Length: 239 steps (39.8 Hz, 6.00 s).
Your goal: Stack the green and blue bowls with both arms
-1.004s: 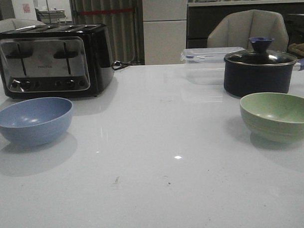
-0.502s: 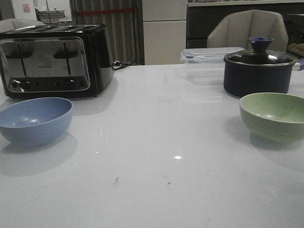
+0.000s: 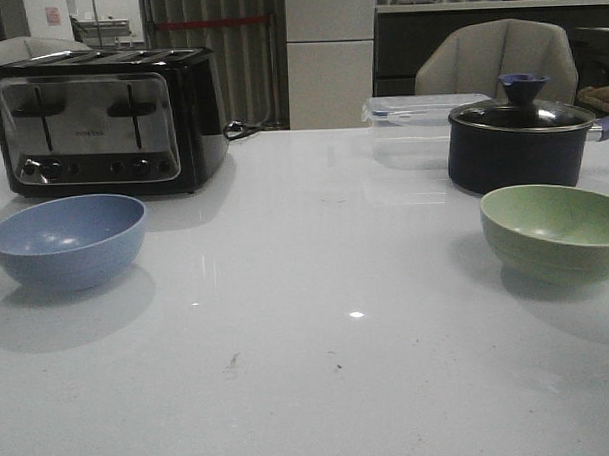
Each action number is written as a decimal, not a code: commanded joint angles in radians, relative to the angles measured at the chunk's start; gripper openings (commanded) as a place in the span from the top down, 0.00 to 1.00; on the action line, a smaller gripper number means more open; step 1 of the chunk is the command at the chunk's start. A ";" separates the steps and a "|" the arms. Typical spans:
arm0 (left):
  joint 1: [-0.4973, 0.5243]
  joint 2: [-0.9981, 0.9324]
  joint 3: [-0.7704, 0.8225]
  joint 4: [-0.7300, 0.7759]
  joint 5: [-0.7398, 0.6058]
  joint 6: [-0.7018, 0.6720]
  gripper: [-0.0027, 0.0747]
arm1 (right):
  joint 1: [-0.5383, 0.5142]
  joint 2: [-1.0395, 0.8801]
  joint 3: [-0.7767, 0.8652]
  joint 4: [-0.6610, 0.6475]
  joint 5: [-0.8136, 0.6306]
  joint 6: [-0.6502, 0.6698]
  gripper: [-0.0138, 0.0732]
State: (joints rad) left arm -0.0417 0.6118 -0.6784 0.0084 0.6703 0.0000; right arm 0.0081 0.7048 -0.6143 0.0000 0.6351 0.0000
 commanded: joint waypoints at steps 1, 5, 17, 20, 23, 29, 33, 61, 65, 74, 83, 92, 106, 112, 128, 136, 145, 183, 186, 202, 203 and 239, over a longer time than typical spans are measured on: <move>-0.005 0.028 -0.027 -0.008 -0.075 0.000 0.66 | -0.004 0.049 -0.030 0.000 -0.066 0.000 0.45; -0.005 0.049 -0.027 -0.008 -0.075 0.000 0.47 | -0.004 0.105 -0.030 0.000 -0.075 0.000 0.24; -0.005 0.068 -0.027 -0.003 -0.077 0.000 0.42 | -0.043 0.453 -0.228 0.022 0.008 0.000 0.18; -0.005 0.068 -0.027 -0.003 -0.077 0.000 0.42 | -0.084 0.552 -0.305 0.051 0.026 0.000 0.18; -0.005 0.068 -0.027 -0.003 -0.077 0.000 0.42 | -0.113 0.640 -0.362 0.071 0.044 -0.008 0.18; -0.005 0.068 -0.027 -0.003 -0.077 0.000 0.42 | -0.123 0.777 -0.452 0.084 0.076 -0.017 0.18; -0.005 0.068 -0.027 -0.003 -0.077 0.000 0.42 | -0.123 0.861 -0.508 0.127 0.096 -0.052 0.18; -0.005 0.068 -0.027 -0.003 -0.068 0.000 0.42 | -0.123 1.125 -0.708 0.189 0.122 -0.114 0.64; -0.005 0.068 -0.027 -0.003 -0.068 0.000 0.42 | -0.123 1.125 -0.708 0.188 0.122 -0.114 0.72; -0.005 0.068 -0.027 -0.003 -0.068 0.000 0.42 | -0.079 1.079 -0.735 0.188 0.170 -0.147 0.77; -0.005 0.068 -0.027 -0.003 -0.070 0.000 0.42 | 0.090 0.996 -0.741 0.190 0.198 -0.153 0.76; -0.005 0.068 -0.027 -0.003 -0.072 0.000 0.42 | 0.290 1.018 -0.741 0.212 0.199 -0.153 0.76; -0.005 0.068 -0.027 -0.008 -0.074 0.000 0.42 | 0.452 1.111 -0.741 0.253 0.125 -0.153 0.74; -0.005 0.068 -0.027 -0.008 -0.074 0.000 0.42 | 0.454 1.137 -0.741 0.251 0.090 -0.153 0.57; -0.005 0.068 -0.027 -0.008 -0.077 0.000 0.42 | 0.455 0.973 -0.733 0.232 0.042 -0.169 0.40; -0.005 0.068 -0.027 -0.008 -0.077 0.000 0.42 | 0.457 0.733 -0.601 0.232 -0.019 -0.245 0.40; -0.005 0.074 -0.027 -0.008 -0.077 0.000 0.42 | 0.457 0.445 -0.359 0.232 -0.079 -0.281 0.40; -0.027 0.520 -0.146 -0.071 -0.182 0.041 0.41 | 0.457 0.100 -0.007 0.233 -0.103 -0.280 0.40; -0.049 0.580 -0.185 -0.071 -0.191 0.047 0.36 | 0.457 0.100 -0.007 0.233 -0.103 -0.280 0.40; -0.075 0.970 -0.415 -0.043 -0.227 0.047 0.21 | 0.457 0.100 -0.007 0.233 -0.103 -0.280 0.40; -0.075 0.989 -0.425 -0.043 -0.227 0.047 0.21 | 0.457 0.100 -0.007 0.233 -0.103 -0.280 0.40; -0.039 1.219 -0.562 -0.041 -0.178 0.047 0.84 | 0.457 0.100 -0.007 0.233 -0.103 -0.280 0.40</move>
State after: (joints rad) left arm -0.0957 1.8820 -1.2100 -0.0317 0.5043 0.0478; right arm 0.4636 0.8124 -0.5937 0.2299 0.5890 -0.2703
